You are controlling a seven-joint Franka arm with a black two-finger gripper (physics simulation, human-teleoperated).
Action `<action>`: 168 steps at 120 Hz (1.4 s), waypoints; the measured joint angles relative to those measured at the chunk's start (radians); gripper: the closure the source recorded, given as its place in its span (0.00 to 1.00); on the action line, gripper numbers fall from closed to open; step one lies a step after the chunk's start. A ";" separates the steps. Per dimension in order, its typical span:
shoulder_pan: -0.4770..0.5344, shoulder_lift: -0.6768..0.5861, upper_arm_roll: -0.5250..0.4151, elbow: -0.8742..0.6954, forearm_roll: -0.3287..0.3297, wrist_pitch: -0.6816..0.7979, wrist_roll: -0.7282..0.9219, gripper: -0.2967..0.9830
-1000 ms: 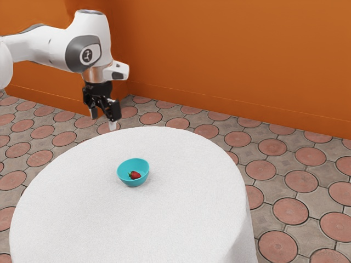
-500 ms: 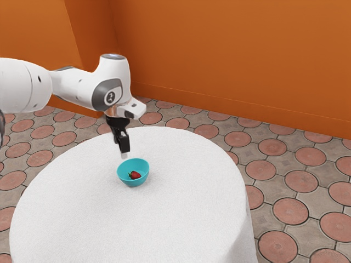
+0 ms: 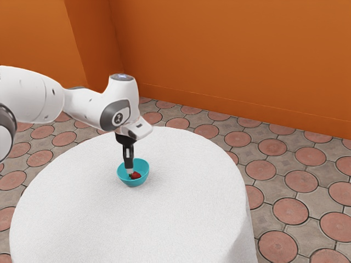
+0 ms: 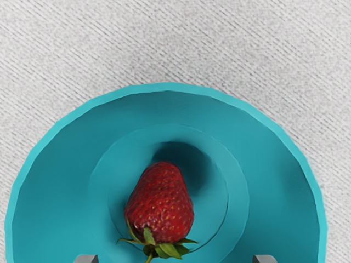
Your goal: Take strawberry from the bowl
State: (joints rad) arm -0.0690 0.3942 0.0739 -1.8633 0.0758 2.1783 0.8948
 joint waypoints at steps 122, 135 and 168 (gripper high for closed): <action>0.008 0.037 -0.012 -0.064 0.003 0.167 0.146 0.74; 0.004 -0.036 -0.012 -0.083 0.008 0.151 0.142 0.77; -0.122 -0.146 -0.025 -0.068 0.015 0.100 0.130 0.81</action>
State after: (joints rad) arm -0.1908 0.2483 0.0486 -1.9316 0.0908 2.2785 1.0250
